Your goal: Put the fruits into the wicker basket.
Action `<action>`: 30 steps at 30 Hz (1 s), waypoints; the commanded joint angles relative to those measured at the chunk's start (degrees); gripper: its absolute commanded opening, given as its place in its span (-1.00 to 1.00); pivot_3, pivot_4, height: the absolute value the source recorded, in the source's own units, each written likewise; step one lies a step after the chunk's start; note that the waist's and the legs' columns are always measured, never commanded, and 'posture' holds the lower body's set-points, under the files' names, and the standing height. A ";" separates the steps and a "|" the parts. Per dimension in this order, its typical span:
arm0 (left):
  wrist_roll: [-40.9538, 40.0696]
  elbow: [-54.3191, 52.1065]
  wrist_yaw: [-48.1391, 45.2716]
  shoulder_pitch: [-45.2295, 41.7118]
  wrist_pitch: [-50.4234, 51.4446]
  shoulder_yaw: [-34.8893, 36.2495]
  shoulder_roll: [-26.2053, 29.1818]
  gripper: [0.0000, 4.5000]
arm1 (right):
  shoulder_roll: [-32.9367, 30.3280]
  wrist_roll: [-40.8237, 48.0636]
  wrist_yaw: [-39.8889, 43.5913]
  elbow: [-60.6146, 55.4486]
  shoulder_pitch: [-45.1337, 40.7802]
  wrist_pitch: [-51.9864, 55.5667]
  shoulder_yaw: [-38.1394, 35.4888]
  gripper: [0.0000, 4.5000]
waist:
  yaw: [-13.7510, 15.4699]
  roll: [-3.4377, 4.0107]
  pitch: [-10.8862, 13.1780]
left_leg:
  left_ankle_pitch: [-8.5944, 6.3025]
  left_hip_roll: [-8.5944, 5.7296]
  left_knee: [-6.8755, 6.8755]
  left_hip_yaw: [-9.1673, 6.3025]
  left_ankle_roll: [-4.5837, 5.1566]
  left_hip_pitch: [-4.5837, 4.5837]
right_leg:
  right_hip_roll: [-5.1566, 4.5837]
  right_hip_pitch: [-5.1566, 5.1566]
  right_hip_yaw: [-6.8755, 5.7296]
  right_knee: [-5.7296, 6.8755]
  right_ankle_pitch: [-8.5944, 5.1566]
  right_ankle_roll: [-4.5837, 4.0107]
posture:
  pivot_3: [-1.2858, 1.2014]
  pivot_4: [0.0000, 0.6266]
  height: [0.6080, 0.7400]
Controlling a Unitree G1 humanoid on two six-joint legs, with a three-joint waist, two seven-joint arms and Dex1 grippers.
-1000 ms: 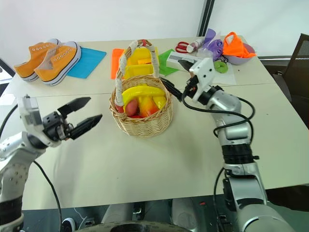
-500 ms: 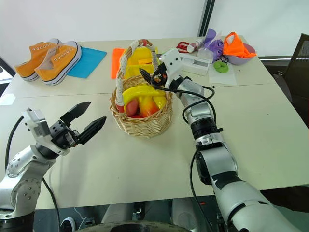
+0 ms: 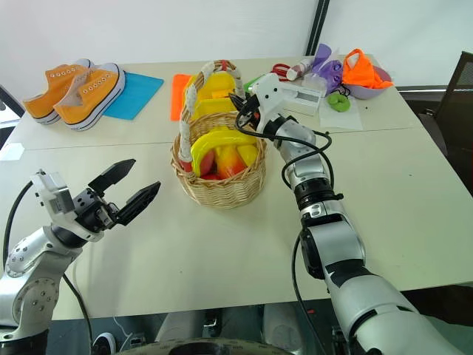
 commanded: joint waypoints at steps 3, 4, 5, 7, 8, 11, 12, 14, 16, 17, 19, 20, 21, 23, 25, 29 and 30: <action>-0.71 -1.44 0.36 -1.18 -0.61 -1.95 -0.72 1.00 | -5.56 -2.15 -5.06 -5.52 2.03 -0.74 -2.72 -0.98 | 0.15 0.01 0.01 | -0.01 -0.04 0.00 0.00 0.01 -0.01 | -0.04 0.02 0.00 -0.04 0.00 -0.01 | 0.03 -0.52 1.00; -0.48 -1.35 0.54 -1.47 -0.68 -2.52 -0.94 1.00 | -6.54 -2.44 -6.03 -6.91 2.96 0.04 -2.99 -0.98 | 0.10 0.02 0.01 | -0.01 -0.04 0.00 0.00 0.02 -0.01 | -0.04 0.02 0.00 -0.05 0.00 -0.01 | 0.03 -0.52 1.00; -0.36 -1.21 0.68 -2.03 -0.79 -3.18 -1.26 1.00 | -7.58 -2.18 -7.52 -8.27 3.85 1.43 -3.99 -0.98 | 0.12 0.02 0.01 | -0.01 -0.04 0.00 0.00 0.02 -0.01 | -0.04 0.02 0.00 -0.05 0.00 0.00 | 0.03 -0.52 1.00; 0.05 -1.06 1.00 -2.98 -0.94 -4.23 -1.67 1.00 | -9.82 -1.99 -9.46 -11.87 6.08 4.25 -5.39 -0.98 | 0.27 0.06 0.01 | -0.01 -0.03 -0.01 0.00 0.02 -0.01 | -0.04 0.02 -0.01 -0.04 0.00 0.00 | 0.03 -0.52 1.00; 0.50 -1.02 1.30 -3.65 -1.01 -4.78 -1.75 1.00 | -11.43 -2.21 -10.91 -14.32 7.66 5.71 -6.53 -0.98 | 0.41 0.06 0.01 | -0.01 -0.04 -0.01 0.00 0.02 -0.01 | -0.04 0.02 -0.01 -0.05 0.00 0.00 | 0.03 -0.52 1.00; 1.99 -0.48 1.44 -5.29 -1.14 -6.67 -1.93 1.00 | -16.06 -1.39 -14.72 -22.17 13.33 11.47 -11.30 -0.98 | 0.59 0.09 0.00 | -0.03 -0.05 -0.01 0.00 0.05 -0.04 | -0.04 0.04 -0.01 -0.09 0.00 0.00 | 0.03 -0.52 1.00; 2.38 -0.04 1.53 -5.74 -1.19 -7.25 -2.15 1.00 | -16.99 -0.74 -15.65 -24.12 15.04 13.31 -12.85 -0.98 | 0.83 0.09 0.00 | -0.03 -0.07 0.00 0.00 0.06 -0.04 | -0.05 0.05 -0.01 -0.09 0.00 0.00 | 0.03 -0.52 1.00; 4.39 1.20 1.25 -6.69 -1.72 -8.70 -1.99 1.00 | -19.17 -0.91 -17.18 -27.83 18.65 15.57 -15.13 -0.98 | 1.30 0.15 -0.03 | -0.04 -0.07 0.00 0.01 0.08 -0.04 | -0.05 0.06 -0.01 -0.11 0.00 0.00 | 0.03 -0.52 1.00; 5.87 2.17 0.37 -7.72 -1.94 -10.54 -1.78 1.00 | -21.15 -0.60 -18.53 -31.40 22.49 17.59 -17.97 -0.98 | 1.36 0.20 -0.04 | -0.05 -0.06 -0.01 0.04 0.10 -0.03 | -0.03 0.06 -0.01 -0.13 0.00 0.00 | 0.03 -0.52 1.00; 6.71 2.76 -0.24 -8.39 -2.17 -11.69 -1.73 1.00 | -22.04 -0.66 -19.17 -32.86 24.36 17.85 -19.35 -0.98 | 1.64 0.21 -0.04 | -0.05 -0.06 -0.01 0.04 0.10 -0.03 | -0.02 0.06 -0.01 -0.13 0.00 0.00 | 0.03 -0.52 1.00; 7.61 4.44 -0.97 -10.39 -1.67 -14.28 -2.19 1.00 | -23.14 0.20 -19.78 -35.45 27.65 19.39 -21.87 -0.98 | 1.74 0.23 -0.05 | -0.05 -0.06 0.00 0.05 0.11 -0.03 | 0.01 0.07 -0.01 -0.13 0.00 0.01 | 0.03 -0.52 1.00; 8.06 5.22 -2.31 -11.72 -1.54 -16.21 -2.22 1.00 | -23.55 -0.13 -20.94 -36.77 29.31 19.77 -23.25 -0.98 | 1.82 0.24 -0.06 | -0.05 -0.06 0.00 0.05 0.12 -0.03 | 0.02 0.09 -0.01 -0.13 0.00 0.01 | 0.03 -0.52 1.00; 8.25 6.24 -3.44 -13.13 -0.93 -17.74 -2.05 1.00 | -23.88 -0.24 -21.58 -38.09 30.92 20.48 -24.26 -0.98 | 1.81 0.24 -0.07 | -0.05 -0.06 0.02 0.05 0.14 -0.02 | 0.03 0.13 -0.02 -0.14 0.00 0.01 | 0.03 -0.52 1.00; 8.57 8.02 -6.33 -15.06 -0.39 -19.93 -1.01 1.00 | -24.25 -0.60 -23.23 -40.04 33.51 21.64 -26.25 -0.98 | 1.67 0.24 -0.07 | -0.05 -0.08 0.04 0.09 0.20 -0.01 | 0.05 0.14 -0.01 -0.15 0.00 0.02 | 0.03 -0.52 1.00; 8.31 10.24 -9.54 -17.12 0.28 -21.38 0.04 1.00 | -24.42 -0.68 -25.21 -42.02 36.46 22.94 -29.19 -0.98 | 1.86 0.25 -0.07 | -0.05 -0.08 0.04 0.09 0.21 -0.01 | 0.08 0.15 -0.01 -0.14 0.00 0.03 | 0.03 -0.52 1.00; 7.36 13.74 -13.05 -21.05 1.29 -22.84 -0.25 1.00 | -24.44 -0.76 -27.39 -46.97 42.13 25.57 -33.31 -0.98 | 2.01 0.28 -0.09 | -0.05 -0.07 0.04 0.06 0.22 -0.02 | 0.25 0.16 -0.01 -0.15 -0.01 0.04 | 0.03 -0.52 1.00; 8.06 14.67 -13.66 -22.06 0.89 -23.49 -0.60 1.00 | -24.29 -0.52 -27.55 -48.07 43.52 26.16 -34.09 -0.98 | 1.98 0.28 -0.09 | -0.05 -0.07 0.04 0.05 0.23 -0.02 | 0.26 0.18 -0.01 -0.16 -0.01 0.05 | 0.03 -0.52 1.00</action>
